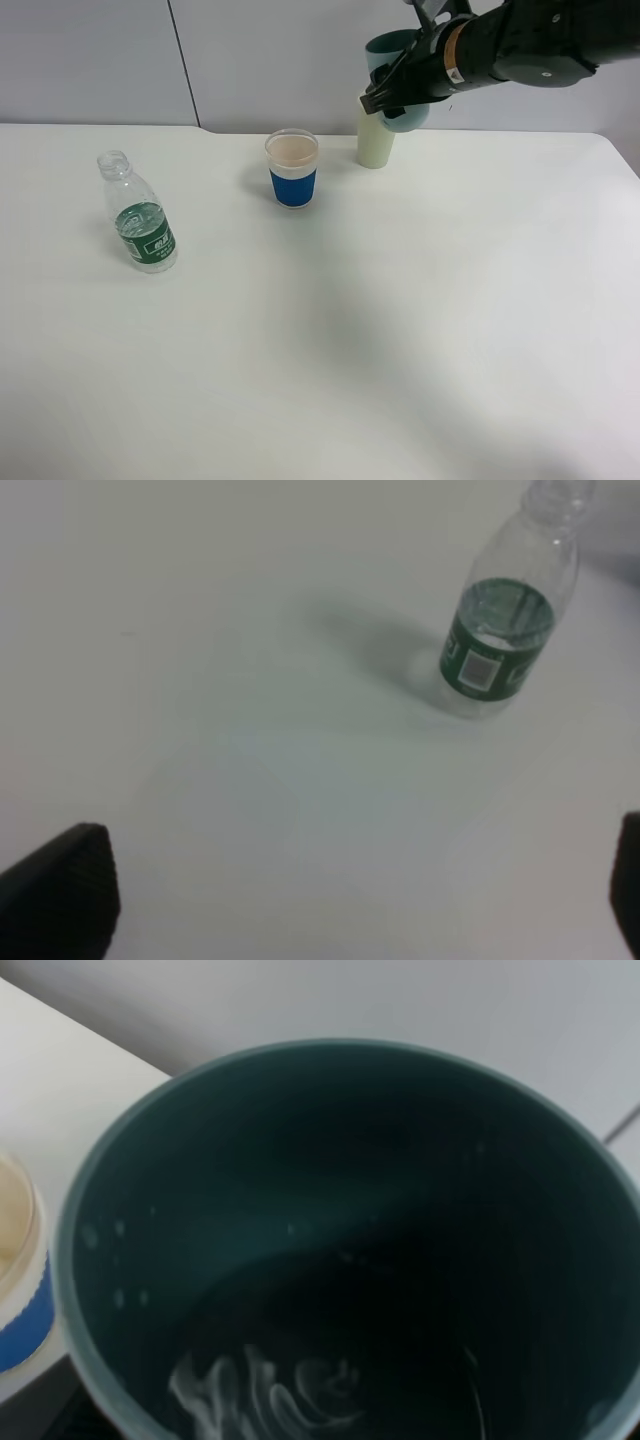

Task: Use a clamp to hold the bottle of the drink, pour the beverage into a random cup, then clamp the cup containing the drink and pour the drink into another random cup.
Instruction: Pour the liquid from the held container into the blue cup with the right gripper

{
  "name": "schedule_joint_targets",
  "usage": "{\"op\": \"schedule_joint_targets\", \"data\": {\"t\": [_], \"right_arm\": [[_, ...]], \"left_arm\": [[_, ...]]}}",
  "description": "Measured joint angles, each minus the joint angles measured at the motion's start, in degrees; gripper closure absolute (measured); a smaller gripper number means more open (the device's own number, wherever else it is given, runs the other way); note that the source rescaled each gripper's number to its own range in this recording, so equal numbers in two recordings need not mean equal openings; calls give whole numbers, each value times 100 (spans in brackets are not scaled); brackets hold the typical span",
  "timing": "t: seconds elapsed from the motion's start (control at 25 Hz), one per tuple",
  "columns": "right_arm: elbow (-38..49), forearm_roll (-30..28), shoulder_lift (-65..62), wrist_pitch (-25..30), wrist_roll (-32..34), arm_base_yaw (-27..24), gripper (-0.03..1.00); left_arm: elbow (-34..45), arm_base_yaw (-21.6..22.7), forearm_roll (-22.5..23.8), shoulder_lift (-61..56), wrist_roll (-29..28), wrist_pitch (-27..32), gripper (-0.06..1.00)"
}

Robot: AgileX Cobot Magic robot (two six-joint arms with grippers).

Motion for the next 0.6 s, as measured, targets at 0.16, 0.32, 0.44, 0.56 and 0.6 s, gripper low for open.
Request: {"op": "schedule_joint_targets", "data": {"t": [0.16, 0.32, 0.44, 0.56, 0.6], "right_arm": [[-331, -327, 237, 174, 46, 241, 96], [-500, -421, 510, 193, 41, 422, 96], [-519, -537, 663, 235, 15, 511, 96], [-538, -628, 792, 348, -17, 561, 96], [-565, -633, 833, 367, -23, 571, 96]], "left_arm": [[0, 0, 0, 0, 0, 0, -6], [0, 0, 0, 0, 0, 0, -6], [0, 0, 0, 0, 0, 0, -6], [0, 0, 0, 0, 0, 0, -6], [0, 0, 0, 0, 0, 0, -6]]}}
